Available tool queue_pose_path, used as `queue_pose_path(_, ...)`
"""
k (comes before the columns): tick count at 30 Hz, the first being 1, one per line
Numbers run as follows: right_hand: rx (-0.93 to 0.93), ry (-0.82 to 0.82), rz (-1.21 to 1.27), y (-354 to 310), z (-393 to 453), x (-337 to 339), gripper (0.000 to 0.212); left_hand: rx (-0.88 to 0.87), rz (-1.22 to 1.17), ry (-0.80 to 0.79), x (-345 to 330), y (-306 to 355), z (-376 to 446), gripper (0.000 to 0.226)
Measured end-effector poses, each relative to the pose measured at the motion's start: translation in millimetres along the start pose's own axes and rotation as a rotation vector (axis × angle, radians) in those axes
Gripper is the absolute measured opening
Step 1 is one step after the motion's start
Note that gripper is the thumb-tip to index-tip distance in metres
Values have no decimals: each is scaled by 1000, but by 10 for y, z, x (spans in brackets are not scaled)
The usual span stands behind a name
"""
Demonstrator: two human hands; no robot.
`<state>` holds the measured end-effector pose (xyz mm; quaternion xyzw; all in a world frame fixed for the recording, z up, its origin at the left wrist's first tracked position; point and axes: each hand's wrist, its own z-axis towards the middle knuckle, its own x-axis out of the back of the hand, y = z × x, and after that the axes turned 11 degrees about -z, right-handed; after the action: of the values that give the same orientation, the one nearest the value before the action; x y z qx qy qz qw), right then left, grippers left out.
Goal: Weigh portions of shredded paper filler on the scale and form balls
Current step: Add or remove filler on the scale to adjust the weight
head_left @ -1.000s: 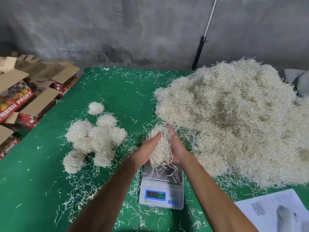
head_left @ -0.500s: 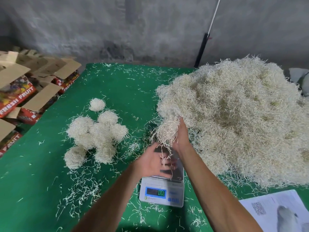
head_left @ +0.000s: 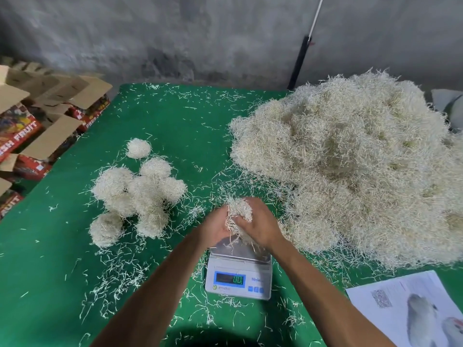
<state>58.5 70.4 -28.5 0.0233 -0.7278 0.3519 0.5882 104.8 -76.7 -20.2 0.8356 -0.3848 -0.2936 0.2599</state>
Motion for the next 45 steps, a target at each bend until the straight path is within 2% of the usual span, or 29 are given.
queue_pose_path(2,45,-62,-175,30,-18,-6,75,-236,481,118,107,-22,5,22)
queue_pose_path(4,81,-178,-254,36,-14,-6,91,-407,661,159,217,-59,38,22)
queue_pose_path(6,82,-284,-216,16,-2,22,105,-451,649,196,302,-72,64,26)
queue_pose_path(7,60,-281,-112,15,-8,55,106,-461,623,197,311,-76,60,27)
queue_pose_path(10,-77,-124,412,58,-48,164,89,-544,568,159,347,-56,27,24)
queue_pose_path(12,-141,-9,552,96,-55,225,77,-571,503,60,389,-46,-24,27)
queue_pose_path(15,-175,18,497,125,-34,236,69,-523,521,-114,386,-34,-62,51)
queue_pose_path(17,-175,30,467,148,-44,192,57,-522,523,-136,323,-38,-66,55)
queue_pose_path(19,-170,41,423,177,-68,145,56,-555,508,-118,263,-40,-74,56)
queue_pose_path(21,-176,48,393,207,-83,120,64,-594,485,-86,242,-45,-70,57)
queue_pose_path(24,-188,60,469,242,-94,112,72,-609,481,-30,297,-46,-67,61)
queue_pose_path(45,-224,63,511,311,-94,69,79,-532,429,-25,328,-39,-48,67)
